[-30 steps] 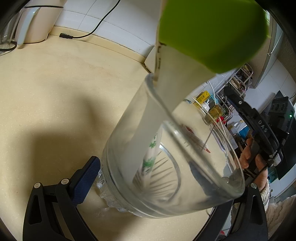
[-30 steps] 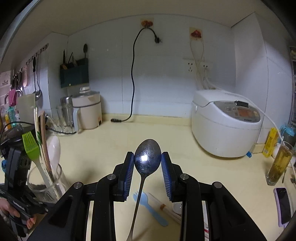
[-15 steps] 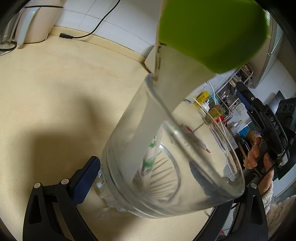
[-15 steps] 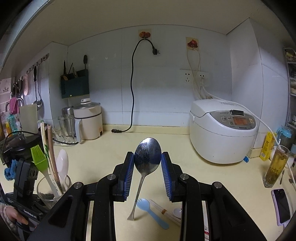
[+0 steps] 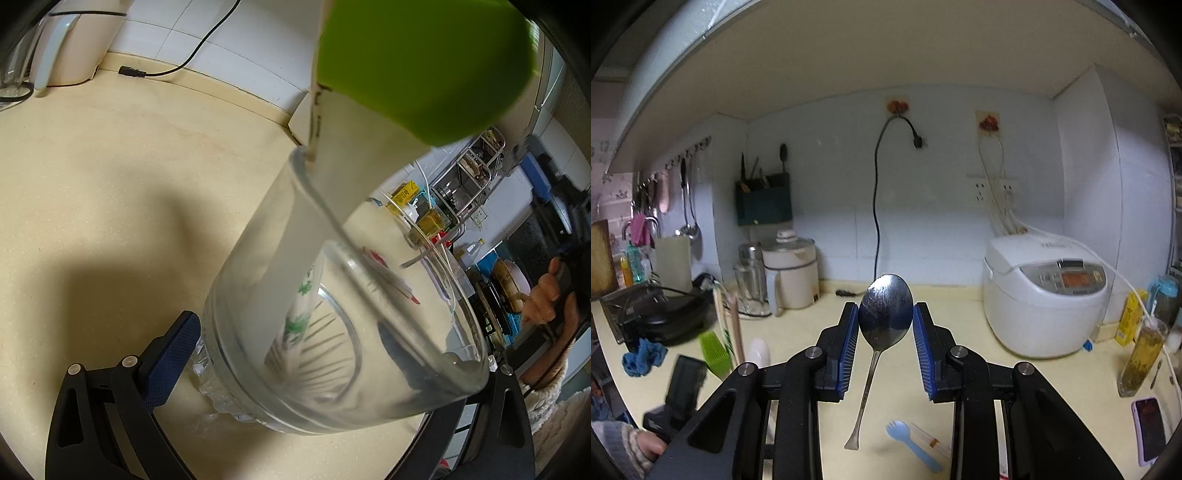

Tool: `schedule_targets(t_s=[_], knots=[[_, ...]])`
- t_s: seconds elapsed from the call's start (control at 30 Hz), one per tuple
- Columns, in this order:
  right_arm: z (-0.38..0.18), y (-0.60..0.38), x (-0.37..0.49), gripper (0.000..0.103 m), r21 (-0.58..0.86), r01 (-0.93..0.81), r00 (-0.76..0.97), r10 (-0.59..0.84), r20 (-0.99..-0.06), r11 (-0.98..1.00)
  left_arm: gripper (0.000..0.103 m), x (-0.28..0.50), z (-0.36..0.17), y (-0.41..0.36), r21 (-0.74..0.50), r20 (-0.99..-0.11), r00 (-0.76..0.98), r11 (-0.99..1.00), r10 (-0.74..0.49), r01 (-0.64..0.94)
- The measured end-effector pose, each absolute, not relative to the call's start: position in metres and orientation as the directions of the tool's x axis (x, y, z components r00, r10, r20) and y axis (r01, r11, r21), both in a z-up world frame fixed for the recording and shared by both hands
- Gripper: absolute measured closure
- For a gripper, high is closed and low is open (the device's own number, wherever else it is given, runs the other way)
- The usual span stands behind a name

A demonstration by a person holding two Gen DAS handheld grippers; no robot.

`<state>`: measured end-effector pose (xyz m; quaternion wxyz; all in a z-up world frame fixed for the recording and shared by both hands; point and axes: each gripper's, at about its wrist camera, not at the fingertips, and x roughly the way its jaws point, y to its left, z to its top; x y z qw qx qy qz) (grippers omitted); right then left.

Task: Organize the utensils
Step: 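Lift the metal spoon with the right gripper and carry toward the glass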

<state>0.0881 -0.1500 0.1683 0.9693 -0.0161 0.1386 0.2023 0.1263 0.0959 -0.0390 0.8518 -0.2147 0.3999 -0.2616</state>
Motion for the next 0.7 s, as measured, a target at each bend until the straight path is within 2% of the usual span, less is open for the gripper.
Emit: schedule_targets(t_s=[0.47,0.6,0.7], knots=[[0.225,-0.120,0.078,0.073,0.116,-0.569,0.800,0.581,-0.149,0.814,0.003,0.126,-0.039,0.096,-0.575,-0.569,0.543,0.771,-0.617,0.274],[0.217,-0.101,0.080,0.073,0.095,-0.598,0.776,0.605,-0.181,0.796,0.003,0.126,-0.039,0.096,-0.575,-0.569,0.543,0.771,-0.618,0.274],[0.199,-0.087,0.082,0.073,0.091,-0.620,0.746,0.622,-0.238,0.779,0.003,0.126,-0.039,0.096,-0.575,-0.569,0.543,0.771,-0.618,0.274]])
